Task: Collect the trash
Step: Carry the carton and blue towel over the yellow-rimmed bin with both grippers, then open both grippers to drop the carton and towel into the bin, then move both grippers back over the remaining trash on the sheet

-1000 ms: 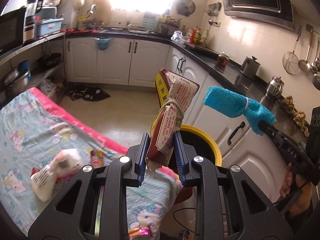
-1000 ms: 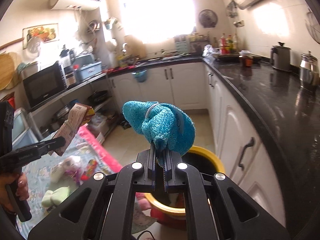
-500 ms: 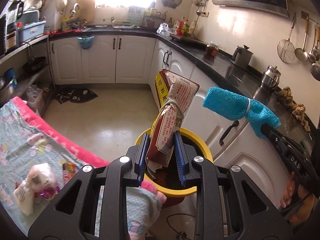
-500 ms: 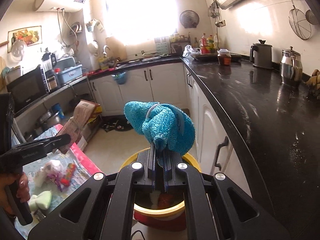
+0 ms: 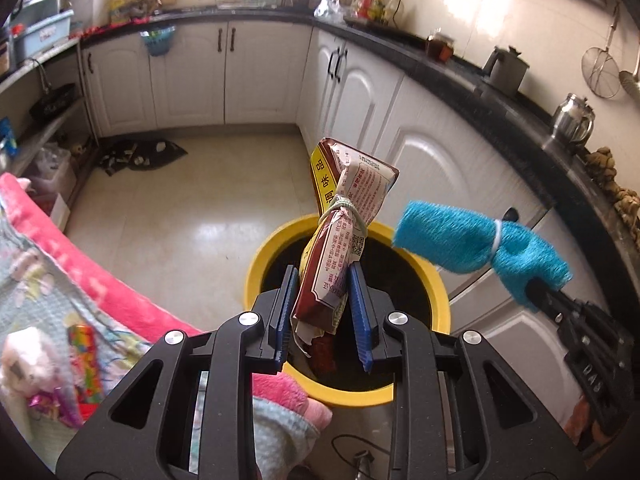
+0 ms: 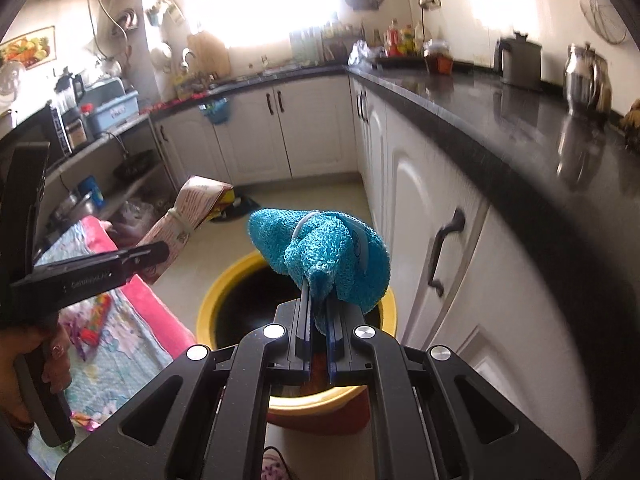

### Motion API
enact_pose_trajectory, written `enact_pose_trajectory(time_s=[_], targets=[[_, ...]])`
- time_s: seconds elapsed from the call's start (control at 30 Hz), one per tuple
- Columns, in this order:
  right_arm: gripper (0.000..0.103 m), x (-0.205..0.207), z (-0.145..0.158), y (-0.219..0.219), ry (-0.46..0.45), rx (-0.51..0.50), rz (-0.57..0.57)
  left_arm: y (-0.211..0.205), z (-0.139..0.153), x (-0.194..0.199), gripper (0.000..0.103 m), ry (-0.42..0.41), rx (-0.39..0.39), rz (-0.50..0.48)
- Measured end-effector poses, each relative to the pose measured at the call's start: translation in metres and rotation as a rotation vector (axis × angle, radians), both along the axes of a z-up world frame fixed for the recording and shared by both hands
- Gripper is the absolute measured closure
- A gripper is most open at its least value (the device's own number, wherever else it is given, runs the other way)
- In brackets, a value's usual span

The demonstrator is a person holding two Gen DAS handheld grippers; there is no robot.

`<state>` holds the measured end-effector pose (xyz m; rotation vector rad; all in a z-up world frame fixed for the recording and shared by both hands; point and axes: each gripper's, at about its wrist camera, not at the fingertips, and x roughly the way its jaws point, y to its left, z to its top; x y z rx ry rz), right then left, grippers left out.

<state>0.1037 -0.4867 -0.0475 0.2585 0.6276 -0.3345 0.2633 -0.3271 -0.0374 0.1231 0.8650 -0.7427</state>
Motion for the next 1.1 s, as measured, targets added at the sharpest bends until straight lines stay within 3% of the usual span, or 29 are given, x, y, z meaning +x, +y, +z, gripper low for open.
enact_pose_trajectory(time_s=[0.13,0.23,0.27,0.3,0.47,0.67,0.83,0.93,1.0,1.1], targets=[[0.097,0.018,-0.024,0.001,0.062,0.012,0.012,-0.010,-0.020,0.011,0.083,0.038,0.019,0.001],[0.089,0.029,-0.038,0.000,0.083,0.022,0.025,-0.016,-0.032,0.020,0.083,0.061,0.026,-0.001],[0.079,0.032,-0.042,0.000,0.098,0.022,0.030,-0.018,-0.035,0.022,0.080,0.069,0.028,0.002],[0.076,0.034,-0.046,-0.001,0.107,0.019,0.027,-0.019,-0.038,0.025,0.070,0.081,0.031,0.006],[0.070,0.032,-0.055,-0.005,0.126,0.027,0.016,-0.014,-0.041,0.028,0.054,0.083,0.032,0.019],[0.059,0.021,-0.049,-0.008,0.101,0.030,0.001,0.013,-0.023,0.019,0.036,0.035,0.006,0.061],[0.047,0.011,-0.032,-0.002,0.047,0.028,0.002,0.045,-0.005,0.003,0.012,-0.008,-0.012,0.118],[0.044,0.007,-0.020,0.005,0.017,0.019,0.020,0.061,0.006,-0.007,0.011,-0.029,-0.033,0.146],[0.035,0.005,-0.012,0.012,-0.002,0.009,0.030,0.074,0.012,-0.014,0.011,-0.042,-0.040,0.168],[0.035,0.004,-0.001,0.021,-0.027,-0.001,0.058,0.091,0.020,-0.022,0.011,-0.053,-0.055,0.186]])
